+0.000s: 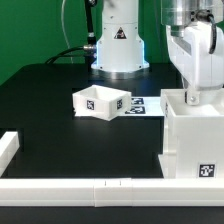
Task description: Assemble drawer
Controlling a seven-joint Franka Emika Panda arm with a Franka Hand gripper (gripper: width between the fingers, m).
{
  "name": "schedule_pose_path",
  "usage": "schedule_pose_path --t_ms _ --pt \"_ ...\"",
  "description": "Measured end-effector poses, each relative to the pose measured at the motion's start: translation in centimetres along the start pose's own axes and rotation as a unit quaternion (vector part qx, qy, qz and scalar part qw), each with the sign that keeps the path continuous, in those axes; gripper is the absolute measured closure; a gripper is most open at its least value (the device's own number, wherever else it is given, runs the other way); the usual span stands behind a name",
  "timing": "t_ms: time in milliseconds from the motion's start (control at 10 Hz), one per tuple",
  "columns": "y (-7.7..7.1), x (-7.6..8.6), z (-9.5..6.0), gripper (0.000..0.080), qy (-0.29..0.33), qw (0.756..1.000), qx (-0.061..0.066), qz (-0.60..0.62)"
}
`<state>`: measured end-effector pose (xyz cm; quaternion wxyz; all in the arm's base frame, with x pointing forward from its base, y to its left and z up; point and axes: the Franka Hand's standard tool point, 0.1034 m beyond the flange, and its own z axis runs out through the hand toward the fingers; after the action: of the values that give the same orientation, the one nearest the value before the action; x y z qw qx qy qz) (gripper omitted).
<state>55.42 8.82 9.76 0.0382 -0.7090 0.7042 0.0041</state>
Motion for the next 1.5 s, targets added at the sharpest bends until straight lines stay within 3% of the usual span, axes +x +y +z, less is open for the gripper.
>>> schedule_pose_path --t_ms 200,300,400,500,600,700,900,1500 --pt "0.0 0.0 0.0 0.0764 0.000 1.000 0.000 -0.001" --pt "0.0 0.0 0.0 0.0579 0.000 1.000 0.000 -0.001" --pt "0.0 0.0 -0.1 0.0444 0.000 1.000 0.001 -0.001" --pt "-0.3 -0.1 -1.3 0.0444 -0.007 1.000 0.009 -0.010" --pt "0.1 -0.1 -3.1 0.0260 -0.018 0.999 0.019 -0.018" --pt "1.0 0.1 -4.7 0.0184 -0.029 0.999 0.026 -0.026" --pt "2.3 0.5 -6.7 0.0156 -0.045 0.998 0.031 -0.031" --pt "2.9 0.4 -5.8 0.0150 -0.041 0.997 0.023 -0.054"
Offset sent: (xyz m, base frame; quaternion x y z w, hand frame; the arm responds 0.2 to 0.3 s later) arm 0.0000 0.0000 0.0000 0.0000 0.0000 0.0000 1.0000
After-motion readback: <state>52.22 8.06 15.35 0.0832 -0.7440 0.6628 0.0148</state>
